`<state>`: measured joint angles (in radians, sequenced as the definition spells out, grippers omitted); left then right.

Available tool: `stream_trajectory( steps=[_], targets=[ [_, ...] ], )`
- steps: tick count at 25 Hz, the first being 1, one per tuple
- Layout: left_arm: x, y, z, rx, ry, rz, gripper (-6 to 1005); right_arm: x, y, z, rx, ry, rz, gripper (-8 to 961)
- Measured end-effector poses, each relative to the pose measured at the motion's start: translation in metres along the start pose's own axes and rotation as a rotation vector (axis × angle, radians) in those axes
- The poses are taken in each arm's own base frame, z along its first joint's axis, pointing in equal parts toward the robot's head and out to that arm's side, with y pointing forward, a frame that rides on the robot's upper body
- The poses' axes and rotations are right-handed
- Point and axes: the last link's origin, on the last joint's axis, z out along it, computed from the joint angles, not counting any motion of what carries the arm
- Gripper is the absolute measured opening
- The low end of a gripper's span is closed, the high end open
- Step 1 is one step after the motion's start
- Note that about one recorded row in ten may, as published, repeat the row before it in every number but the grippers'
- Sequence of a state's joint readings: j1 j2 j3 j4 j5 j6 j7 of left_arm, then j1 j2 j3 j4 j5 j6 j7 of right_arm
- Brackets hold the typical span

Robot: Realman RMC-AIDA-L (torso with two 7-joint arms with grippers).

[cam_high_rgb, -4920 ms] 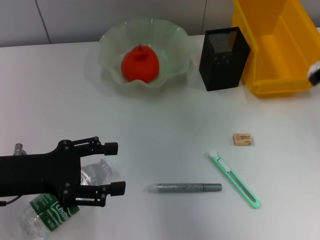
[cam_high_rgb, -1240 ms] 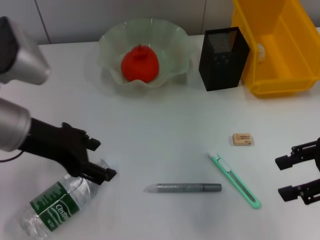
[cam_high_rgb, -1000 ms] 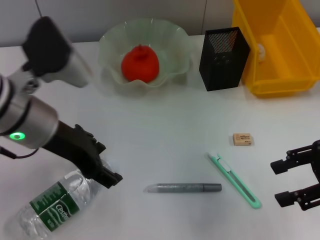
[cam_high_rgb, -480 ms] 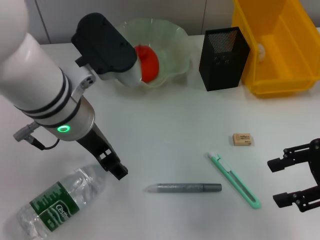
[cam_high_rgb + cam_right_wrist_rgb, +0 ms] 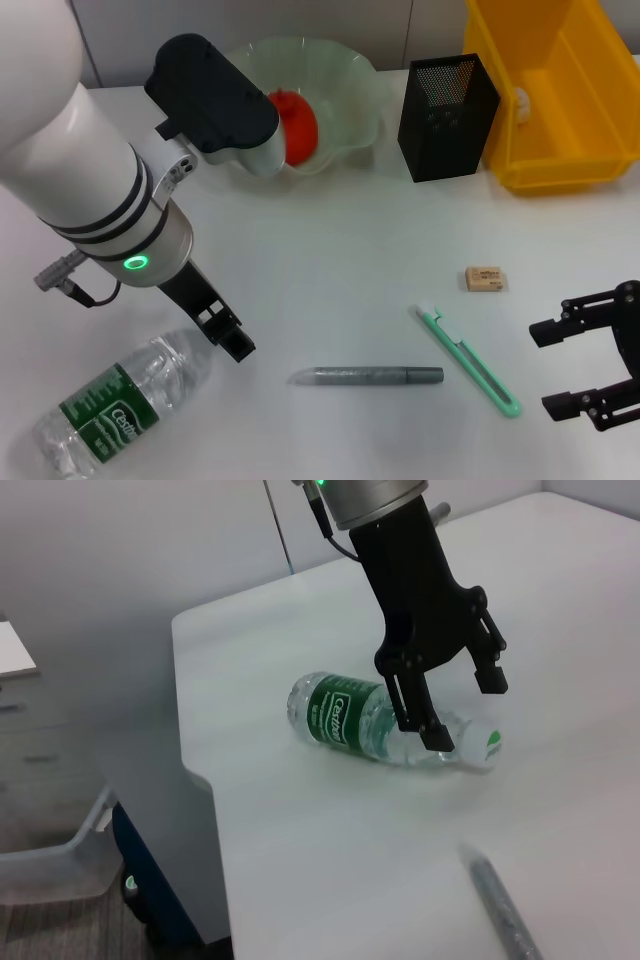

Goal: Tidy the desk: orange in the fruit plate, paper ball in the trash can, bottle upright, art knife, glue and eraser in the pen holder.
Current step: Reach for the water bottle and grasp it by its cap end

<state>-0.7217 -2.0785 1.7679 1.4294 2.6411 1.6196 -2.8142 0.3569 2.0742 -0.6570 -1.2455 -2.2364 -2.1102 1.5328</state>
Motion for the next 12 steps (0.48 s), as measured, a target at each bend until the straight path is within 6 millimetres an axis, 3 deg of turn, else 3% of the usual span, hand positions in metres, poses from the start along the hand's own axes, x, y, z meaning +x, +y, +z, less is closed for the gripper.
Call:
stream_trajectory(
  steps=[12],
  targets=[
    [0.001,-0.005,0.022,-0.011,-0.058,-0.005,808,0.0,0.0,0.006,-0.031,-0.011,0.008,740]
  ],
)
